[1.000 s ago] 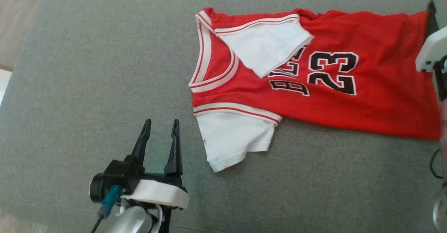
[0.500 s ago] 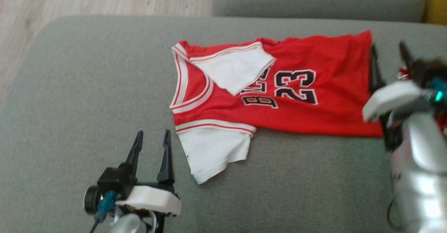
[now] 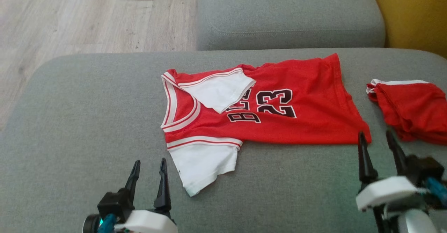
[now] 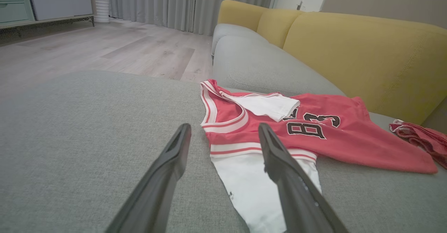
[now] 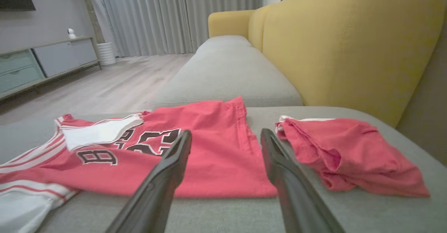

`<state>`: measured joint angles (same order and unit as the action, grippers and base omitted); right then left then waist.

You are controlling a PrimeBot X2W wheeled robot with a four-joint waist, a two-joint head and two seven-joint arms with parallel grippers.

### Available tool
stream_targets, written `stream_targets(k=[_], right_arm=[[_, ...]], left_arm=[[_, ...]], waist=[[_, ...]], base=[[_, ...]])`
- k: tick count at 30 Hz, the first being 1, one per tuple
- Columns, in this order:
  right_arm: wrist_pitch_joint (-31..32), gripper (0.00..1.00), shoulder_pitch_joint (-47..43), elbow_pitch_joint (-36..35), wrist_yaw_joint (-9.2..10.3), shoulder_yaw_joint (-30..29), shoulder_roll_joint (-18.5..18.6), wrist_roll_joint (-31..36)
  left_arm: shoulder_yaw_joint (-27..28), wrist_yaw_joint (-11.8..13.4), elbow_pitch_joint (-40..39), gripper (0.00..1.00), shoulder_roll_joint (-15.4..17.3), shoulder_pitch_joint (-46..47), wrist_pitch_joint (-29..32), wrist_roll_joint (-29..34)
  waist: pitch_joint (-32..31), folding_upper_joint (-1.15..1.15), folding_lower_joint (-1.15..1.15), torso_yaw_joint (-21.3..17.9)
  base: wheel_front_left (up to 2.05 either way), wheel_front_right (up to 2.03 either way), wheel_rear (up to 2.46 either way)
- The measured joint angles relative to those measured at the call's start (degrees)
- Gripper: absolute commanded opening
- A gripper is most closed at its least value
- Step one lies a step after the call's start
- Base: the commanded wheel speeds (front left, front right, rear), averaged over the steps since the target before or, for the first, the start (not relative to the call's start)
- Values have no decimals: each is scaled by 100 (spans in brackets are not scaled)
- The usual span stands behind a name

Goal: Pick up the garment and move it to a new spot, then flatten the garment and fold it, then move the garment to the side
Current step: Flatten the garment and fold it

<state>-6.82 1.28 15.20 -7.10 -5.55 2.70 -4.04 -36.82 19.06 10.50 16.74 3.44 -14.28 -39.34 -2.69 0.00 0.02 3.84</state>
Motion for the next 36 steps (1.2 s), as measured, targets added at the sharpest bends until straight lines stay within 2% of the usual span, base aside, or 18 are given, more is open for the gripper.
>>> stream_targets(k=[6, 14, 28, 32, 36], right_arm=[[198, 100, -584, -589, 0, 226, -12, -364], [280, 100, -678, -686, 0, 454, -20, -396], [290, 100, -677, -701, 0, 502, -20, -394], [314, 100, -671, -725, 0, 488, -20, -394], [331, 100, -660, -734, 0, 490, -20, -394]], left_arm=[[2, -22, -3, 100, 4, -55, 3, -1], [-42, -41, 44, 100, 11, -58, 189, -2], [-52, -12, 31, 100, 22, -57, 215, -2], [-236, -11, 60, 100, -38, -57, 553, -126], [-486, -99, 205, 100, -236, -48, 943, -201]], waist=[[-49, 0, -1, 12], [-45, 0, -1, 79], [48, 0, -2, 110], [142, 0, -2, 85], [278, 0, -2, 30]], base=[[0, 0, 0], [0, 0, 0], [0, 0, 0], [0, 0, 0], [0, 0, 0]])
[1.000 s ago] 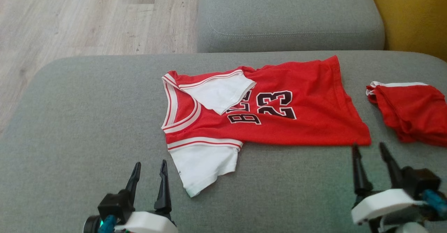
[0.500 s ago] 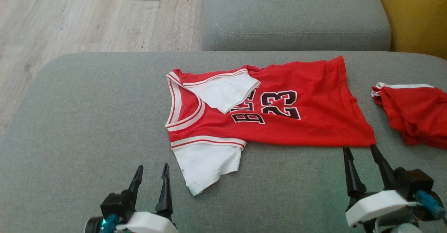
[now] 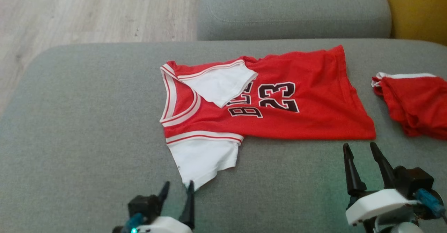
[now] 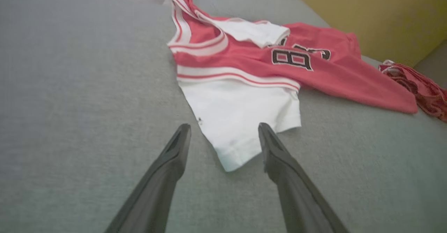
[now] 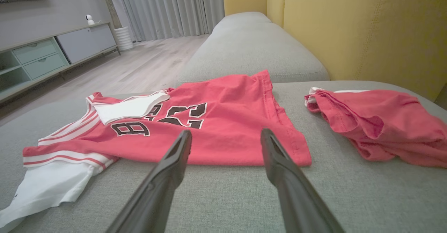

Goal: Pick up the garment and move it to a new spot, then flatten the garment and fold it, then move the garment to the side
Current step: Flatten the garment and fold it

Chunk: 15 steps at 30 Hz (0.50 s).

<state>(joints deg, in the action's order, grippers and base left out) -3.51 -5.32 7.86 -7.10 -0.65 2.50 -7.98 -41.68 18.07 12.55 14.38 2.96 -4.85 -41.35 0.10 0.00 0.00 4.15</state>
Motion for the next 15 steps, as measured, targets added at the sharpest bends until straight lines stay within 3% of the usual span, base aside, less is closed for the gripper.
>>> stream_targets(k=[14, 15], right_arm=[[-9, 100, 308, -16, 0, -123, 0, 62], [-9, 100, 313, -2, 0, -146, 0, 80]], left_arm=[[-9, -54, 642, 100, -263, 419, 240, -254], [-11, -93, 693, 96, -272, 431, 280, -253]], waist=[[553, 0, -1, -377], [577, 0, -1, -393]], base=[[0, 0, 0], [0, 0, 0]])
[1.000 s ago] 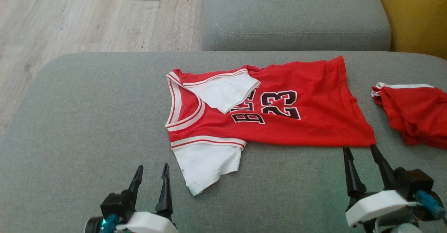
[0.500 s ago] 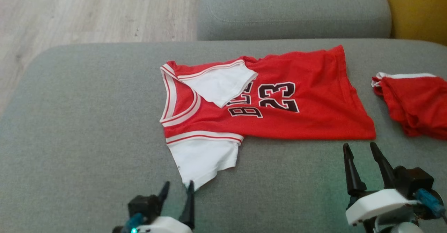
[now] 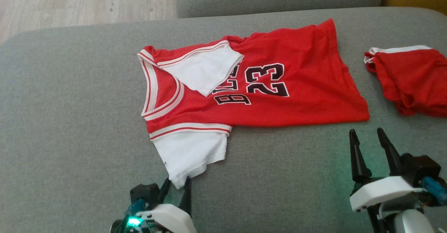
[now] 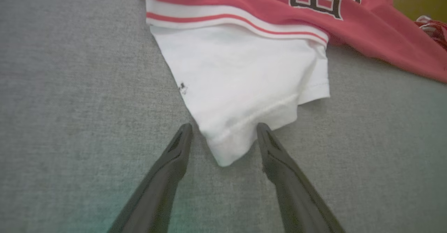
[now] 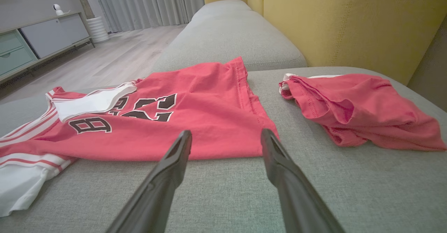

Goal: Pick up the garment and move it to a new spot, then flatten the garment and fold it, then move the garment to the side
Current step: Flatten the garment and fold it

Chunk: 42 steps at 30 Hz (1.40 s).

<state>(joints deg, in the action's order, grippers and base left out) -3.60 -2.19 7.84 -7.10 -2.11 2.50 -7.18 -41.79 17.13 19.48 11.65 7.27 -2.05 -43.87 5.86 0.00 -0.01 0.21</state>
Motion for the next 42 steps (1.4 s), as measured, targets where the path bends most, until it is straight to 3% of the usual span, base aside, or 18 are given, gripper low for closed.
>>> stream_targets(k=[3, 4, 11, 22, 34, 35, 36, 37, 39, 40, 42], right_arm=[[-1, 100, 62, 35, 0, -34, 0, 19], [-1, 100, 87, 52, 0, -45, 0, 19], [87, 100, 497, 441, 0, -436, 0, 221], [901, 100, 1572, 2105, 0, -1642, 1, 914], [1325, 99, 2296, 3387, 0, -1681, 14, 824], [1380, 91, 2334, 3441, 0, -1650, 30, 812], [1451, 60, 2379, 3504, 0, -1604, 46, 780], [1514, 46, 2420, 3552, 0, -1530, 66, 720], [1581, 28, 2462, 3597, 0, -1390, 77, 546], [1580, 0, 2475, 3616, 0, -1301, 81, 463], [1566, 0, 2482, 3617, 0, -1179, 91, 307]], left_arm=[[-34, -9, 102, 11, -13, 43, 62, 0], [-49, -44, 131, 0, -21, 75, 92, 0], [-66, -108, 215, 0, -113, 220, -101, 12], [257, 57, -300, 0, 115, 328, -668, 161], [327, 313, -1016, 0, 442, 271, -701, 211], [327, 320, -1054, 0, 449, 269, -700, 212], [327, 355, -1070, 0, 455, 269, -682, 221], [327, 354, -1084, 0, 467, 269, -656, 238], [327, 355, -1137, 0, 509, 264, -653, 263], [327, 355, -1163, 0, 537, 264, -652, 263], [325, 354, -1245, 0, 590, 265, -632, 278]], waist=[[52, 0, 0, -24], [65, 0, 0, -25], [132, 0, 0, 58], [176, 0, 1, 419], [145, 0, 1, 551], [139, 0, 1, 544], [132, 0, 1, 537], [124, 0, 1, 528], [104, 0, 1, 506], [92, 0, 1, 493], [58, 0, 1, 466]], base=[[0, 0, 0], [0, 0, 0], [0, 0, 0], [0, 0, 0], [0, 0, 0], [0, 0, 0], [0, 0, 0], [0, 0, 0], [0, 0, 0], [0, 0, 0], [0, 0, 0]])
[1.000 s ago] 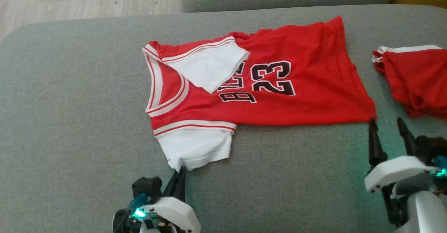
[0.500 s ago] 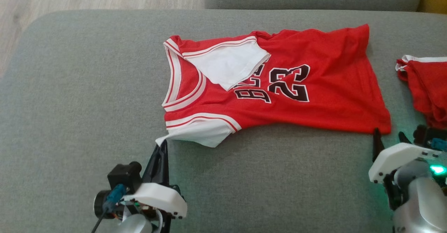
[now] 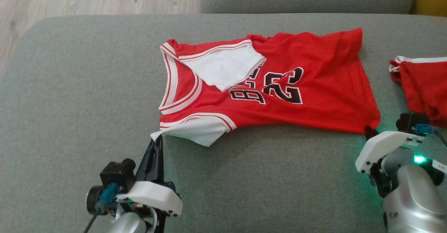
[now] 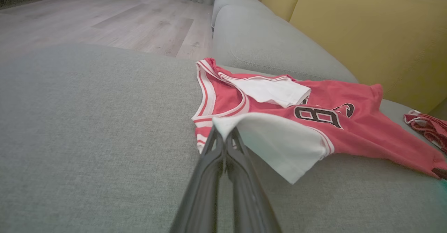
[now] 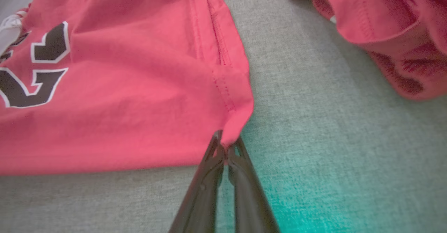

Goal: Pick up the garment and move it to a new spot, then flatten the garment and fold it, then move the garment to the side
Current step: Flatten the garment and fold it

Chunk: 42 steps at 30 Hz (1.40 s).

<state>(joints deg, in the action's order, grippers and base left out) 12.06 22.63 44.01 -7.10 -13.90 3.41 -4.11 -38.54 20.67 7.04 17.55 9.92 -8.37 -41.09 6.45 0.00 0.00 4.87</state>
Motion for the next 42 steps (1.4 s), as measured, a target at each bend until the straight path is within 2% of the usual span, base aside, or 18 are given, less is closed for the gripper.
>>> stream_targets(k=[4, 10, 11, 16, 22, 25, 28, 31, 35, 38, 42], right_arm=[[-247, 0, -1, -223, 0, 285, 14, -493], [-537, 0, -19, -1307, 0, 856, 169, -1128], [-537, 0, -19, -1307, 0, 856, 169, -1128], [-444, 0, -260, -2758, 0, 990, 374, -1607], [137, 0, -470, -4929, 0, 652, 468, -1723], [546, 0, -470, -5895, 0, 415, 476, -1691], [956, 0, -470, -6510, 0, 270, 475, -1593], [1294, 0, -470, -6706, 0, 244, 472, -1577], [1592, 0, -438, -6556, 0, 372, 422, -1530], [1626, 0, -157, -6124, 0, 465, 397, -1405], [1502, 0, 955, -5191, 0, 515, 389, -1067]], left_arm=[[-5, -7, -231, 0, 148, 51, -3, 203], [25, -10, -782, 0, 524, 578, 119, 521], [25, -10, -782, 0, 524, 578, 119, 521], [171, -73, -1502, 0, 971, 1298, 494, 837], [316, -283, -2484, 0, 1478, 2564, 1180, 1285], [358, -449, -2753, 0, 1563, 3311, 1535, 1351], [380, -603, -2742, 0, 1571, 3869, 1815, 1348], [392, -751, -2451, 0, 1537, 4201, 1954, 1276], [386, -945, -1794, 0, 1436, 4422, 2060, 1125], [347, -1138, -1239, 0, 1403, 4735, 2065, 1158], [349, -1369, -417, 0, 1168, 5491, 1903, 1246]], waist=[[-118, 0, 0, -55], [-416, 0, 0, -120], [-416, 0, 0, -120], [-738, 0, 1, -175], [-966, 0, 1, -250], [-991, 0, 1, -286], [-960, 0, 1, -332], [-864, 0, 1, -383], [-654, 0, 0, -445], [-383, 0, 0, -485], [73, 0, -2, -523]], base=[[0, 0, 0], [0, 0, 0], [0, 0, 0], [0, 0, 0], [0, 0, 0], [0, 0, 0], [0, 0, 0], [0, 0, 0], [0, 0, 0], [0, 0, 0], [0, 0, 0]])
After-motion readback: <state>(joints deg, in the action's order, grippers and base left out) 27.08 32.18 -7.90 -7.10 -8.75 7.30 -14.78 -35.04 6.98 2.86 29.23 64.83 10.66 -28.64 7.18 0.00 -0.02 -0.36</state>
